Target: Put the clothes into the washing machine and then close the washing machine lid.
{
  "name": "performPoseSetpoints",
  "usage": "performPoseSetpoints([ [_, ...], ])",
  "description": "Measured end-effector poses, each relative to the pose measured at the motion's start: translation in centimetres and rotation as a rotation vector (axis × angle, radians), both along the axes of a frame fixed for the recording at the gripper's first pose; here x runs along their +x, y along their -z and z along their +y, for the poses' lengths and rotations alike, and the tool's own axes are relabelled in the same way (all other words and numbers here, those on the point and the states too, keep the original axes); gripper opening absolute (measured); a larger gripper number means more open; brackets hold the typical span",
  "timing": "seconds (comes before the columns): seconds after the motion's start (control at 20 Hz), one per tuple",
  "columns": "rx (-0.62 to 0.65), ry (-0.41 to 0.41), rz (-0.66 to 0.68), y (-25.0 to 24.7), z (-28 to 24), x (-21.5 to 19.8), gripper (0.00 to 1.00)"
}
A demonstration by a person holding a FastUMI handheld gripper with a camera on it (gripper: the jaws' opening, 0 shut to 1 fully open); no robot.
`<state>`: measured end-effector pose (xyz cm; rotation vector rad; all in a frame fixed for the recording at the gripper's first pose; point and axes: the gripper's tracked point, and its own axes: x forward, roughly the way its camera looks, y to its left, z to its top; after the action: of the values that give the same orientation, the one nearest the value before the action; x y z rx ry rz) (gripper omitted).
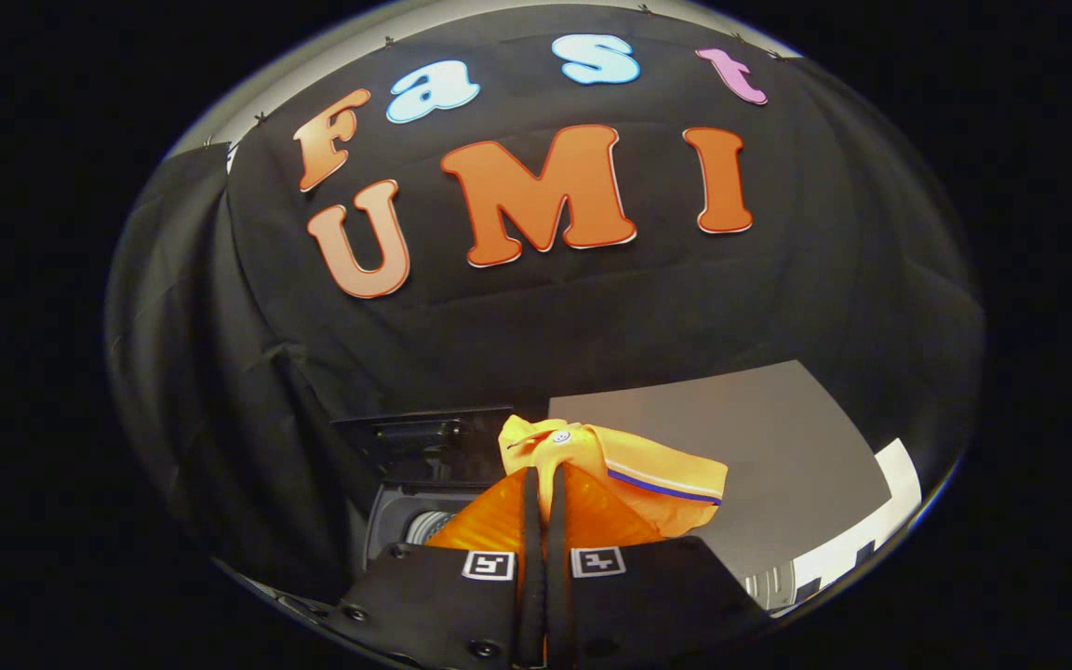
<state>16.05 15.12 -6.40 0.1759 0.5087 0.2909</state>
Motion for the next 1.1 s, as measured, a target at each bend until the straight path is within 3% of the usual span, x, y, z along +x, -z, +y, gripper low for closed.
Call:
performPoseSetpoints([
  [0.45,0.06,-0.225,0.024,0.5,15.7,-2.3,0.09],
  [0.75,0.057,-0.294,0.136,8.7,22.7,0.4,0.09],
  [1.1,0.052,-0.307,0.26,18.0,27.2,4.0,0.09],
])
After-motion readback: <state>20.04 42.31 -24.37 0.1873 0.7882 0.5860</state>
